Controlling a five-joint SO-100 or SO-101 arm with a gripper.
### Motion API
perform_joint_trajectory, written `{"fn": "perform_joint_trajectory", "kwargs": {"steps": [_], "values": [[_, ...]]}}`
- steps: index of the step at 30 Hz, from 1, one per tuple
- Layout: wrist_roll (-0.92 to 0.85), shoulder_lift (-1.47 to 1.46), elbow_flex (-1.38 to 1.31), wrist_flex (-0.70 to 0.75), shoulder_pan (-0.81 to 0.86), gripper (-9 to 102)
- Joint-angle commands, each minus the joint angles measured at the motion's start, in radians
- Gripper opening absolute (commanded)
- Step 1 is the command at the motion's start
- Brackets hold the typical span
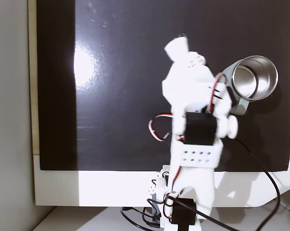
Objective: Grasp a gauze and put it in the cup.
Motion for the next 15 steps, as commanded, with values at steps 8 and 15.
{"fn": "perform_joint_trajectory", "kwargs": {"steps": [8,15], "values": [[-0.084,0.078,-0.041,0.012,0.285,1],[-0.137,0.034,-0.041,-0.032,0.469,1]]}}
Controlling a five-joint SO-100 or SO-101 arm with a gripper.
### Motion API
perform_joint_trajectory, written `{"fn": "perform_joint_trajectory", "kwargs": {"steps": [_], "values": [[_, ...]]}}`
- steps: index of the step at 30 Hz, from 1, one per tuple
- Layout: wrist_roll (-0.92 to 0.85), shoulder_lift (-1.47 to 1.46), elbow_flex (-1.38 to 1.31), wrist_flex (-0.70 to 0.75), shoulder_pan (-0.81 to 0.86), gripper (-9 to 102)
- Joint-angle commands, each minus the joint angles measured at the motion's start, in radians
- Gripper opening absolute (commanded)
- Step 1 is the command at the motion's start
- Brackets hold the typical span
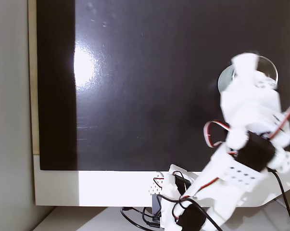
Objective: Grasp a gauze and put it in the cup.
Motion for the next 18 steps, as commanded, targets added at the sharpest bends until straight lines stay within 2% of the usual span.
{"fn": "perform_joint_trajectory", "kwargs": {"steps": [1,18], "values": [[-0.023,-0.011,-0.041,-0.035,0.071,1],[-0.084,-0.190,-0.049,-0.172,0.176,2]]}}
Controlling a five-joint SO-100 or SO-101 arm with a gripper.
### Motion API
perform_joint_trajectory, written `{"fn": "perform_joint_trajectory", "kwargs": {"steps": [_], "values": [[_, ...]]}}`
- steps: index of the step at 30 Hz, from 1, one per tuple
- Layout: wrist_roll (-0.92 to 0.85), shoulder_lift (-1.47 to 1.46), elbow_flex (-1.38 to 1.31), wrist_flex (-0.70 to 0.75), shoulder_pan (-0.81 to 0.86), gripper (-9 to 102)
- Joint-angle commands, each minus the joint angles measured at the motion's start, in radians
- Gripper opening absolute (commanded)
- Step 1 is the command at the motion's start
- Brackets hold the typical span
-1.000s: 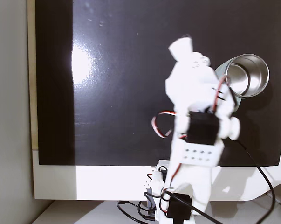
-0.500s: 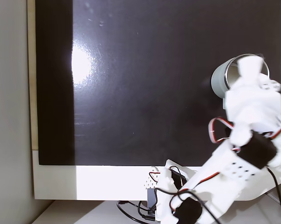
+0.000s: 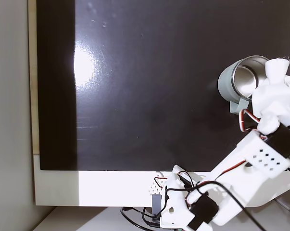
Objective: Grasp a gauze and put it in the cup.
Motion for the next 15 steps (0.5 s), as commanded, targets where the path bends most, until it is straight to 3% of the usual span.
{"fn": "perform_joint_trajectory", "kwargs": {"steps": [1,11,15], "values": [[-0.008,-0.014,-0.051,-0.021,0.009,2],[-0.002,-0.041,-0.041,-0.015,0.003,4],[0.028,-0.028,-0.023,-0.006,-0.008,15]]}}
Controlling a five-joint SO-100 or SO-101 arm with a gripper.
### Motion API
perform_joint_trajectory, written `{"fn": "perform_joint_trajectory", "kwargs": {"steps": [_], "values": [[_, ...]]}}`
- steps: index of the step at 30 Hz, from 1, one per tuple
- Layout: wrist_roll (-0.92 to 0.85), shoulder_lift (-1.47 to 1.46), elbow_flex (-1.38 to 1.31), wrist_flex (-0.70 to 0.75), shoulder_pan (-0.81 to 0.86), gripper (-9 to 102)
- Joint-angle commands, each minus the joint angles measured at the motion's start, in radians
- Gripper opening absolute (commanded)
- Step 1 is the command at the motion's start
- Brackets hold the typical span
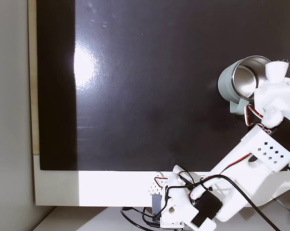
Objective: Grasp a gauze and put it in the cup.
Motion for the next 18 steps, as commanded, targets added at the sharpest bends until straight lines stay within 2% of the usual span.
{"fn": "perform_joint_trajectory", "kwargs": {"steps": [1,7,18], "values": [[0.018,0.028,-0.014,-0.003,-0.015,18],[0.020,0.048,-0.002,-0.002,-0.031,27],[0.023,0.060,-0.002,0.008,-0.037,28]]}}
